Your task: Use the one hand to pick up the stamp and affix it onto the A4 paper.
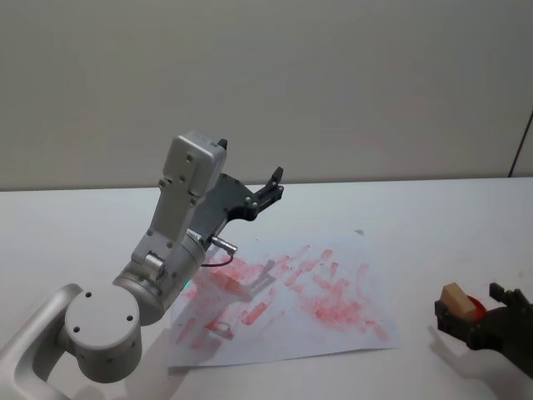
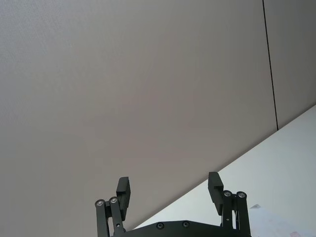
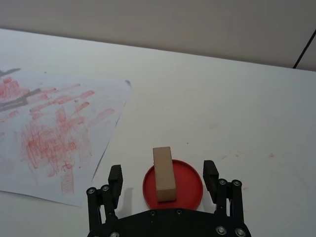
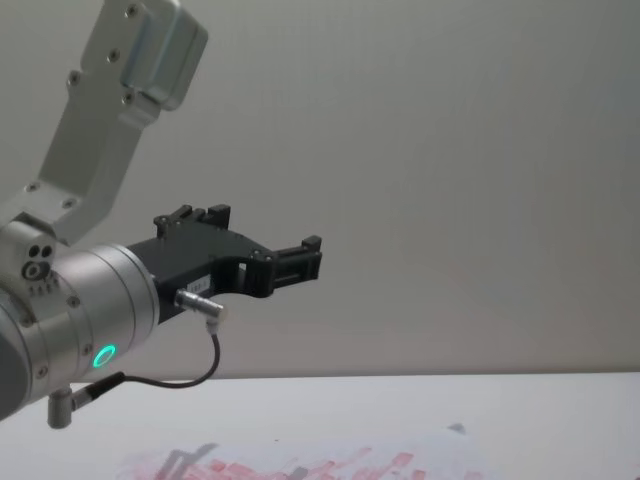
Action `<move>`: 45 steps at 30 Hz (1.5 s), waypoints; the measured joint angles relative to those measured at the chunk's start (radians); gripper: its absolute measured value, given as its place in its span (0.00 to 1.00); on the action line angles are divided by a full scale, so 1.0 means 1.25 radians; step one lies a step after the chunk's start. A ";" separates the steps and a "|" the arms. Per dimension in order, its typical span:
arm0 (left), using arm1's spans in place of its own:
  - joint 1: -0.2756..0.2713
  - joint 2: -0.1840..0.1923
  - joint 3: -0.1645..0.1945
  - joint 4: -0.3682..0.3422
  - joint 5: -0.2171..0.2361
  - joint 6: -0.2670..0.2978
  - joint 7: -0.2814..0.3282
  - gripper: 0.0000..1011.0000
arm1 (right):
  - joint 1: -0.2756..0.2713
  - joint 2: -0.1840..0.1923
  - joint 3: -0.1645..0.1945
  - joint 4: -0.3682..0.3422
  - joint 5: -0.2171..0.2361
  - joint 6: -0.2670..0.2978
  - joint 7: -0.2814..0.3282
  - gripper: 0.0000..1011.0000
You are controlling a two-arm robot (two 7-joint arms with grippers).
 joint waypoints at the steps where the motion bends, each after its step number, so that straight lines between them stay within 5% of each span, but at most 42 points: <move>1: 0.000 0.000 0.000 0.000 0.000 0.000 0.000 0.99 | 0.004 -0.002 -0.002 0.004 -0.004 0.007 0.004 0.99; 18: 0.000 0.000 0.000 0.000 0.000 0.000 0.000 0.99 | 0.062 -0.035 -0.025 0.060 -0.070 0.068 0.041 0.99; 29: 0.000 0.000 0.000 0.000 0.000 0.000 0.000 0.99 | 0.075 -0.043 -0.030 0.072 -0.085 0.080 0.048 0.73; 45: 0.000 0.000 0.000 0.000 0.000 0.000 0.000 0.99 | 0.081 -0.046 -0.033 0.078 -0.092 0.085 0.052 0.23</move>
